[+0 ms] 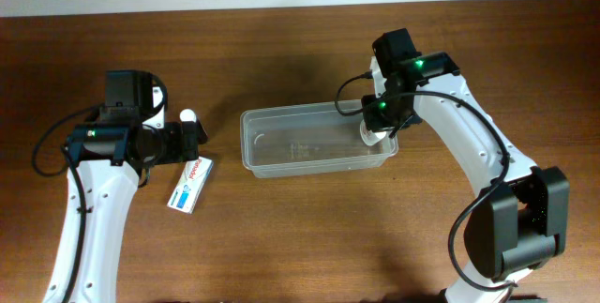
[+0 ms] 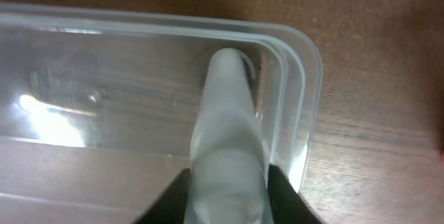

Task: Pack container
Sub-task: 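Carry the white bottle into the container's right end and release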

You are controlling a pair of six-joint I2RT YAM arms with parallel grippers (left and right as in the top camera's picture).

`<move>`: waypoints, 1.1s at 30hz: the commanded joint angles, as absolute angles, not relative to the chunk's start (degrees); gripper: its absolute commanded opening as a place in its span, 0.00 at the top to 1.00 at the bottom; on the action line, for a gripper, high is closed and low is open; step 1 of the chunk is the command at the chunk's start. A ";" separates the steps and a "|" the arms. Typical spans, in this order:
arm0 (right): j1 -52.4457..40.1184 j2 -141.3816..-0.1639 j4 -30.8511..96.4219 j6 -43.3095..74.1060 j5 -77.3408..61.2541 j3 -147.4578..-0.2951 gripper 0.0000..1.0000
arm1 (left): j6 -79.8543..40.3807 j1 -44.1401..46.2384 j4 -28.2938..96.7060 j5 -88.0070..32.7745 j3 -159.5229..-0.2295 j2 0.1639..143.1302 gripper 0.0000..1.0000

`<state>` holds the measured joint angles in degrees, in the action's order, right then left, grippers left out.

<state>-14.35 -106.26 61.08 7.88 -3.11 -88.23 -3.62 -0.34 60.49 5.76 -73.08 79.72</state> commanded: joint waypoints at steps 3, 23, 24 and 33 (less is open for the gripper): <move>-14.17 -106.17 60.84 8.47 -2.09 -88.23 0.54 | -2.76 -0.27 60.55 5.32 -74.30 79.92 0.01; -10.13 -96.33 70.65 9.06 0.58 -107.00 0.21 | -2.74 -0.27 60.75 5.34 -74.30 79.92 0.01; -8.49 -95.61 71.44 10.04 1.41 -108.09 0.13 | -2.74 -0.27 60.75 5.34 -74.30 79.92 0.01; 9.52 -98.08 79.81 12.73 0.40 -106.80 0.02 | -2.74 -0.27 60.73 5.34 -74.30 79.92 0.01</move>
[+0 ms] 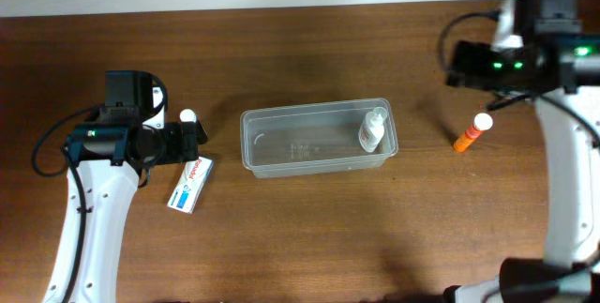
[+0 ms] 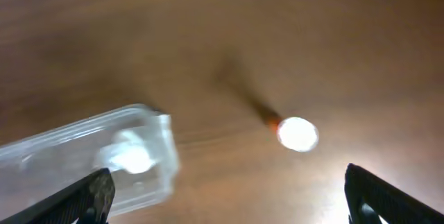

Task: Pack container
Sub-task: 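Carry the white bottle into the container's right end and release, then move the right gripper to the orange Redoxon tube and grasp it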

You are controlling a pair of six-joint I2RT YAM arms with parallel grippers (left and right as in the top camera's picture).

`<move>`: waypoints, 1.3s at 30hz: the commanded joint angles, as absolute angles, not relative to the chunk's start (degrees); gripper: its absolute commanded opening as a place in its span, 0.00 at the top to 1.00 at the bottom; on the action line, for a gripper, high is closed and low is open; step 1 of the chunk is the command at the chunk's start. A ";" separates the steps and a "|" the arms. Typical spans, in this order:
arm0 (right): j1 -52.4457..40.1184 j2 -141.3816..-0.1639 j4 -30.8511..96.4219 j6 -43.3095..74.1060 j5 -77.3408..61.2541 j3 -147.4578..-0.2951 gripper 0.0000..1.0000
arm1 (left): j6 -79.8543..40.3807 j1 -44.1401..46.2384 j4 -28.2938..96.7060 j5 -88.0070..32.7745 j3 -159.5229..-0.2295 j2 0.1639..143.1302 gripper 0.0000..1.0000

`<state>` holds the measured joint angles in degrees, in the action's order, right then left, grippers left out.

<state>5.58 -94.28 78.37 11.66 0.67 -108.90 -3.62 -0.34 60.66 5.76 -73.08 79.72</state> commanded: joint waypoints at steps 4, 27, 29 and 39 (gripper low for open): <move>13.13 -101.41 80.66 12.69 -1.37 -103.77 0.02 | -2.74 -0.27 60.73 5.34 -74.30 79.92 0.01; 15.42 -114.02 76.95 10.79 -1.48 -97.67 0.50 | -2.74 -0.25 60.77 5.32 -74.30 79.92 0.00; 15.42 -114.02 76.95 10.79 -1.48 -97.67 0.55 | -2.76 -0.25 60.77 5.32 -74.30 79.92 0.01; 15.40 -113.99 77.10 10.79 -1.48 -97.67 0.83 | -2.76 -0.25 60.80 5.32 -74.30 79.92 0.01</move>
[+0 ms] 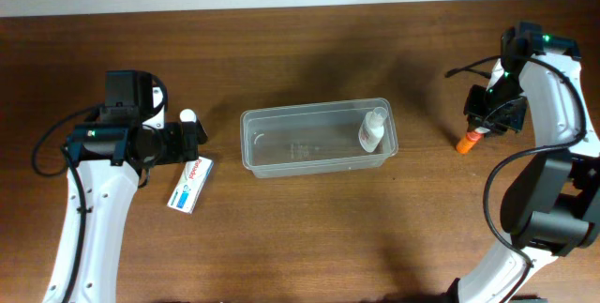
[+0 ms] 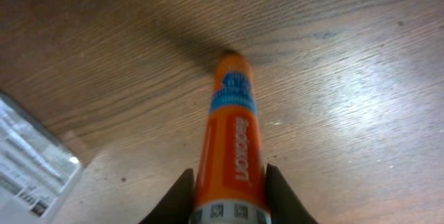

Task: Pack container
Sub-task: 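Move the right gripper to the orange Redoxon tube and grasp it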

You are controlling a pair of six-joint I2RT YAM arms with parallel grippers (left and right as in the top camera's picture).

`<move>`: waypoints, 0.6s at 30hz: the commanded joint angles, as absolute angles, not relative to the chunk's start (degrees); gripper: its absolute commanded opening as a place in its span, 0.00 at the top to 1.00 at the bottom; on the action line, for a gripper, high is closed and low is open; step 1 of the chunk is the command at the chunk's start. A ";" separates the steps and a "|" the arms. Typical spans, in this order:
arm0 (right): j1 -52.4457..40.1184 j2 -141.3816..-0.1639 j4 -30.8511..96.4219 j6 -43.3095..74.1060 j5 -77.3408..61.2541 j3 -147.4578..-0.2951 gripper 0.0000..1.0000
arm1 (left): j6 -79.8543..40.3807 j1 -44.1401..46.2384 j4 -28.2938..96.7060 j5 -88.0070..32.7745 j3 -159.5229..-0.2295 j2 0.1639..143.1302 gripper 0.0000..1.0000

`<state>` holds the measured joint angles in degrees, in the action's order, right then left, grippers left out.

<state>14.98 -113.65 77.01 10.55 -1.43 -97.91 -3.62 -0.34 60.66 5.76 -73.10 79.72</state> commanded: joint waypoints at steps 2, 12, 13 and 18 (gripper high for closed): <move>15.40 -113.99 77.21 10.79 -1.48 -97.67 0.84 | -2.76 -0.25 60.84 5.34 -74.30 79.92 0.01; 15.40 -112.09 78.67 9.30 -3.53 -98.50 0.90 | -2.74 -0.27 60.95 5.32 -74.30 79.92 0.01; 15.35 -111.46 78.98 8.58 -4.58 -99.07 0.91 | -2.74 -0.27 60.95 5.34 -74.30 79.92 0.01; 13.30 -104.66 83.53 5.96 -7.66 -103.57 0.91 | -2.74 -0.27 60.93 5.34 -74.30 79.92 0.01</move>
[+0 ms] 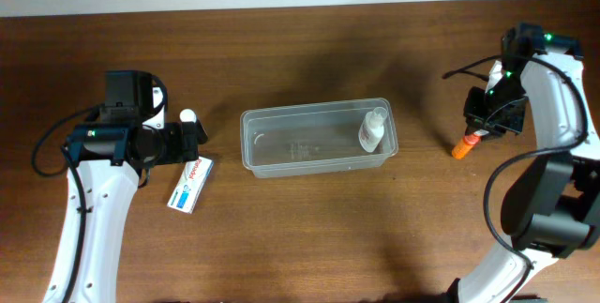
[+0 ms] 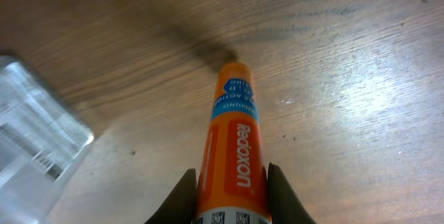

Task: Pack container
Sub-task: 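Move the right gripper to the orange Redoxon tube and grasp it, then place the orange tube into the container beside the white bottle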

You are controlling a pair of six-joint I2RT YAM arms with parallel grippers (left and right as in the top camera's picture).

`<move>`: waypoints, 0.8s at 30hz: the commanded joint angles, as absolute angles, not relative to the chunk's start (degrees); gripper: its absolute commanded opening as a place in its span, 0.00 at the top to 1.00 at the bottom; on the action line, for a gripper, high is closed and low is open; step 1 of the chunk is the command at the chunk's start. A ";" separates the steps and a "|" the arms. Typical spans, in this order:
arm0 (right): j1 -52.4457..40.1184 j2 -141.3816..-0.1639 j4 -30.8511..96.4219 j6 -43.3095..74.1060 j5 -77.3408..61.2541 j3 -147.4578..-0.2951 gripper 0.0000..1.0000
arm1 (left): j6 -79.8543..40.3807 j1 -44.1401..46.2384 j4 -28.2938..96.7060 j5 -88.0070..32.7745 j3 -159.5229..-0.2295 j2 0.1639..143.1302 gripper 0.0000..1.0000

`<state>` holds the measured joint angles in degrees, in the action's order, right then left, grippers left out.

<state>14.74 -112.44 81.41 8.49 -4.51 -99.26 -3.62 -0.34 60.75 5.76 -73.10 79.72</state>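
An orange Redoxon tube (image 2: 234, 148) stands tilted on the table at the right, and my right gripper (image 2: 231, 195) is shut on its upper part; overhead the orange tube (image 1: 462, 147) pokes out below the right gripper (image 1: 487, 120). The clear plastic container (image 1: 253, 143) lies mid-table with a small translucent bottle (image 1: 373, 129) inside its right end. A corner of the container (image 2: 35, 134) shows in the right wrist view. My left gripper (image 1: 195, 132) hovers at the left beside a white-capped item (image 1: 188, 115); its jaws are not clearly visible.
A white, red and blue box (image 1: 190, 185) lies on the table just below the left gripper. The brown wooden table (image 1: 309, 237) extends around the container, with a pale wall along its far edge.
The right gripper, still shut on the orange tube, has shifted slightly; the tube's lower end now sits a little further left and down. The left arm has not moved.
At first my right gripper held the translucent bottle inside the container's right end. Then the bottle stood in the container and the gripper was open above the orange tube at the right. After that it was shut on the tube, where it stays.
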 commanded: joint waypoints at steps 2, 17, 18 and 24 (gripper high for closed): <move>11.55 -101.49 85.27 4.34 -9.32 -104.33 0.91 | -2.74 -0.27 60.90 5.34 -74.30 79.92 0.01; -9.23 -89.65 89.06 3.46 -10.33 -103.35 0.90 | -2.74 -0.27 60.93 5.34 -74.30 79.92 0.00; -9.67 -90.15 88.51 3.46 -10.33 -102.85 0.90 | -2.74 -0.27 60.93 5.34 -74.30 79.92 0.01; -10.55 -93.21 86.48 3.44 -10.33 -100.36 0.90 | -2.76 -0.25 60.95 5.34 -74.30 79.92 0.01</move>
